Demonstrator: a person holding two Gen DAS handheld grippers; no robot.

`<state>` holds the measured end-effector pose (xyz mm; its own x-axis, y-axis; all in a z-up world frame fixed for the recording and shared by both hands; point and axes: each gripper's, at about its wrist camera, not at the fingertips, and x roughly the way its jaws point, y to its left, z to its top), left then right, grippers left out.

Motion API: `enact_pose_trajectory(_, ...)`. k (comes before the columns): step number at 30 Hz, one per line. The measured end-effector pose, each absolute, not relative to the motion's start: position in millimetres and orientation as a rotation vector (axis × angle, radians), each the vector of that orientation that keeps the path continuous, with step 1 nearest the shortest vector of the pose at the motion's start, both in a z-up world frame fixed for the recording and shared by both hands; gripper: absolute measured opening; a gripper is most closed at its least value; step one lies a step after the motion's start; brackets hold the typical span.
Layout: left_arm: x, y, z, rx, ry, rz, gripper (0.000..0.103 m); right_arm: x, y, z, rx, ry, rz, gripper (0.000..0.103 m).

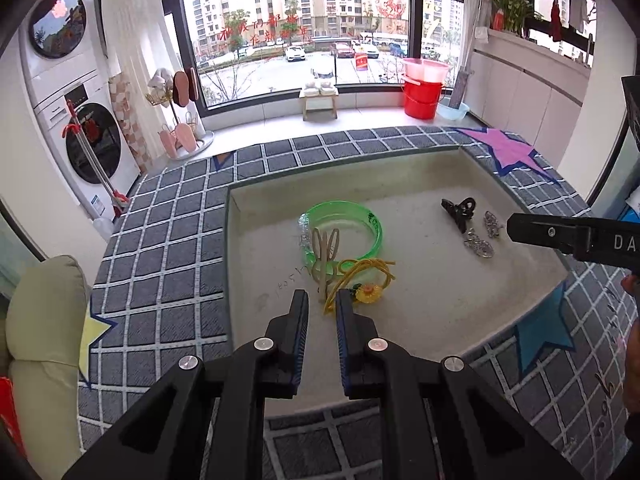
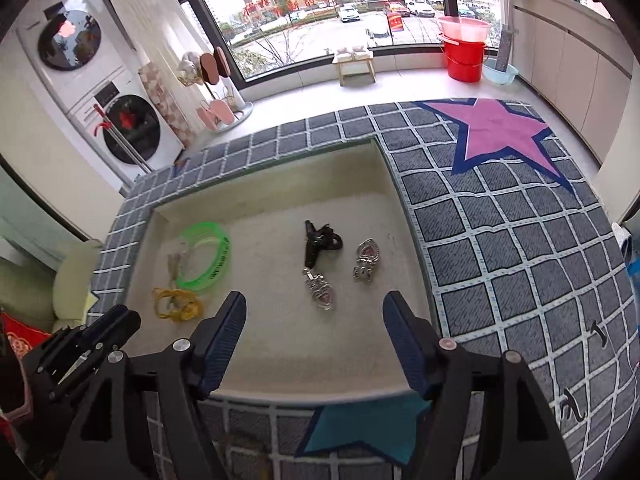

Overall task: Organize jewelry
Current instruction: 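Lift both open tools out of the tray back over the jewelry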

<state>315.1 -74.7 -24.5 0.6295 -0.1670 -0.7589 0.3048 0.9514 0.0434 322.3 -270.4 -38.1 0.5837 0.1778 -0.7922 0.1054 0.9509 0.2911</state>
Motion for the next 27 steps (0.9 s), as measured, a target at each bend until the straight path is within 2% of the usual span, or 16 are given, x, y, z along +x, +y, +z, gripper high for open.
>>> enact_pose_trajectory(5, 295.5, -60.7, -16.5, 0.147, 0.843, -0.287, 0.028, 301.7, -267.8, -25.0, 0.336, 0.925, 0.056, 0.08)
enact_pose_trajectory(13, 261.0, -43.8, -12.2, 0.107, 0.858, -0.318, 0.028, 256.7, -263.1, -15.9, 0.335, 0.918, 0.079, 0.08)
enact_pose_trajectory(14, 256.2, -41.7, -12.0, 0.106, 0.86, -0.321, 0.044, 251.8, -263.3, -15.9, 0.338, 0.918, 0.08, 0.08)
enact_pose_trajectory(15, 251.1, -40.5, -12.3, 0.107, 0.862, -0.319, 0.069, 245.2, -263.0, -16.5, 0.343, 0.921, 0.084, 0.08)
enact_pose_trajectory(16, 247.4, -39.6, -12.1, 0.104, 0.861, -0.312, 0.103, 240.9, -263.0, -17.2, 0.346, 0.922, 0.085, 0.08)
enact_pose_trajectory(18, 233.5, -34.2, -8.0, 0.089, 0.815, -0.289, 0.103, 229.4, -262.5, -19.2, 0.352, 0.927, 0.082, 0.083)
enact_pose_trajectory(20, 223.9, -34.1, -8.2, 0.098, 0.824, -0.303, 0.103, 218.0, -262.4, -22.4, 0.365, 0.93, 0.083, 0.09)
enact_pose_trajectory(25, 207.4, -30.6, -19.6, 0.095, 0.865, -0.292, 0.103, 190.5, -261.6, -29.5, 0.358, 0.948, 0.072, 0.092)
enact_pose_trajectory(26, 205.4, -29.8, -22.7, 0.093, 0.876, -0.291, 0.103, 185.2, -261.6, -31.0, 0.355, 0.952, 0.07, 0.095)
enact_pose_trajectory(27, 203.4, -28.5, -24.7, 0.093, 0.884, -0.292, 0.103, 179.2, -261.6, -33.0, 0.354, 0.957, 0.068, 0.103)
